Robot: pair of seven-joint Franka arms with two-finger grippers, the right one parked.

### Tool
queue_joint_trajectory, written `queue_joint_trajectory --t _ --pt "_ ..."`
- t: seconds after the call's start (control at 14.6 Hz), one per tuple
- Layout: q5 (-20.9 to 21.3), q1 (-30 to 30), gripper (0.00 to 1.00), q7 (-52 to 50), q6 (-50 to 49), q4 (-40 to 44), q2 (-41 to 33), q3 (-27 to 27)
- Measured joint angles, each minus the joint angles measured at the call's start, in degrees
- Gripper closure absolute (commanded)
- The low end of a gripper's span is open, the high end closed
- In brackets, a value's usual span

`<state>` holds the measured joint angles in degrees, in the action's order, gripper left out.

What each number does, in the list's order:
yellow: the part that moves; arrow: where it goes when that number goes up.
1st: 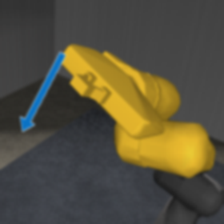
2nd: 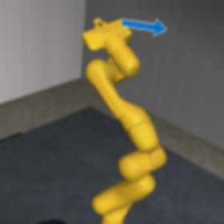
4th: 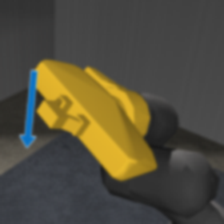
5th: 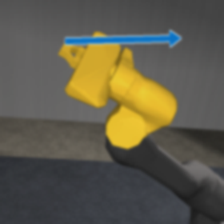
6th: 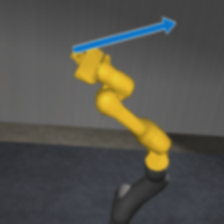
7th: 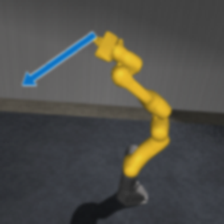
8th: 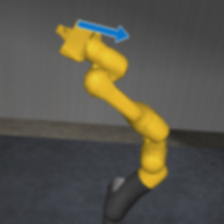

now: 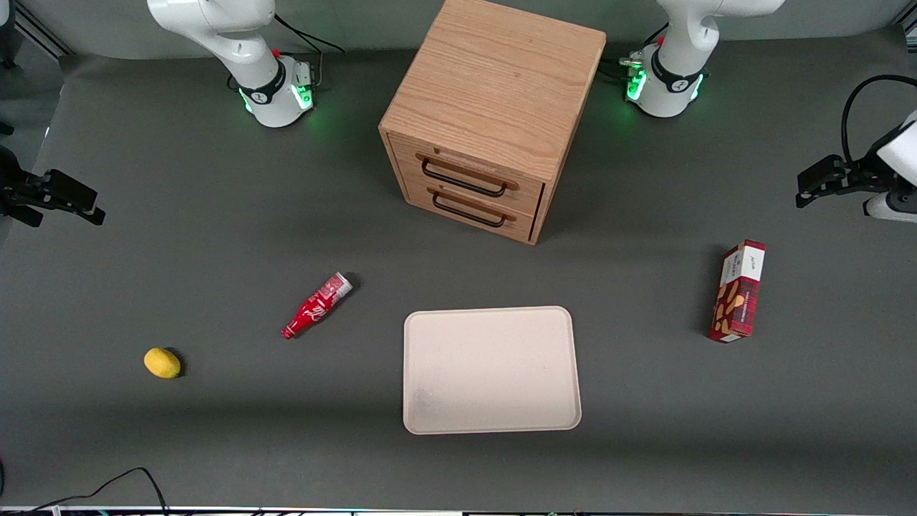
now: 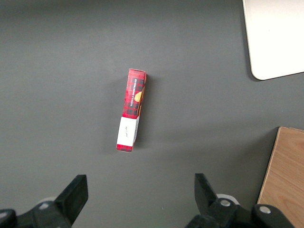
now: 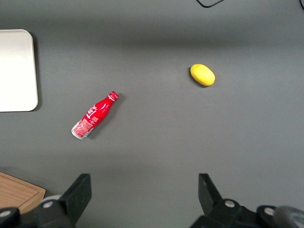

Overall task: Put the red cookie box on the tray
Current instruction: 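Move the left gripper toward the red tartan shortbread box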

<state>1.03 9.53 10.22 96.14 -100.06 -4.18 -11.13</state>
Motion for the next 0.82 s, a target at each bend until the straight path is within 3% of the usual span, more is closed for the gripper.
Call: queue_joint_trajectory --t 0.82 --pt "0.04 -3.16 0.0 3.17 -0.51 -1.01 3.26 -0.54"
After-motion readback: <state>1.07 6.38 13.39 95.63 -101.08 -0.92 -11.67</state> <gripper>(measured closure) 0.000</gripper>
